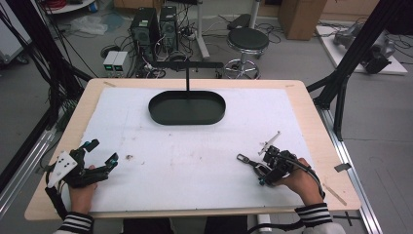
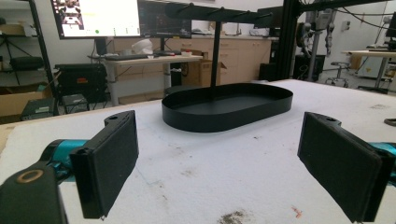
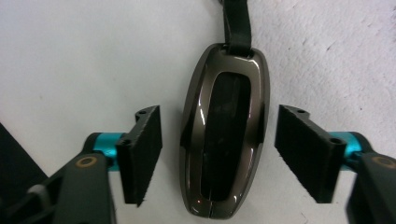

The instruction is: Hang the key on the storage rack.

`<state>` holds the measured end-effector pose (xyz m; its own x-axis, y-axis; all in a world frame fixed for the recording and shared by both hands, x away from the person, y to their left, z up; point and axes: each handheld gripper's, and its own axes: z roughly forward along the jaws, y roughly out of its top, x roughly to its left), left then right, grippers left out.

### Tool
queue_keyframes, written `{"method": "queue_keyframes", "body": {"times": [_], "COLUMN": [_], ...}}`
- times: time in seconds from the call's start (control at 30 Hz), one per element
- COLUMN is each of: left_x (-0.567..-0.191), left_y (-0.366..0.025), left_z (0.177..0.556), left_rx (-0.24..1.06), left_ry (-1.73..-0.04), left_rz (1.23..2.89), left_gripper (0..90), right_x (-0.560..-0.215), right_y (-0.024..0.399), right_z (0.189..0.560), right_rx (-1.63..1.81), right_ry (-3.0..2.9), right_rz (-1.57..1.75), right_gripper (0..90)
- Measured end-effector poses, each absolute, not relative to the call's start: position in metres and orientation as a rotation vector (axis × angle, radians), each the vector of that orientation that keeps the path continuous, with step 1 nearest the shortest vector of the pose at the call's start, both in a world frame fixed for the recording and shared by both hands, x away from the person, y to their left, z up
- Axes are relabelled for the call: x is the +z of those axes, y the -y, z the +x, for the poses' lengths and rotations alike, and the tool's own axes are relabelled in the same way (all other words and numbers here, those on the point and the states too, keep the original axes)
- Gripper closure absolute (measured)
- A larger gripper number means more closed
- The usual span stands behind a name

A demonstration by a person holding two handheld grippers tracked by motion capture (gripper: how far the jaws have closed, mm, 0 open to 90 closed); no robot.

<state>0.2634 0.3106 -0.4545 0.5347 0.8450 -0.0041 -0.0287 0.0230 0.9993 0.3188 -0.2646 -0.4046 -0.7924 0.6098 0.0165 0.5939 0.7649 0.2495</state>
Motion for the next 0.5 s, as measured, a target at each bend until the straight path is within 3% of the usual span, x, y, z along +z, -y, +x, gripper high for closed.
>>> {"method": "queue_keyframes", "body": {"times": [0.5], "left_x": [-0.4545], "left_y": [-0.3105], "left_z": [0.2633], "left_rx": [0.793], "left_ry": [-0.768], "left_rz": [1.392], "left_gripper": [12.7], "right_x": [-0.4081], "right_y": [0.2607], "right_z": [0.3242], "right_rx": [0.269], "right_ry": [-2.906], "right_rz": [0.999], "right_gripper": [47.0]}}
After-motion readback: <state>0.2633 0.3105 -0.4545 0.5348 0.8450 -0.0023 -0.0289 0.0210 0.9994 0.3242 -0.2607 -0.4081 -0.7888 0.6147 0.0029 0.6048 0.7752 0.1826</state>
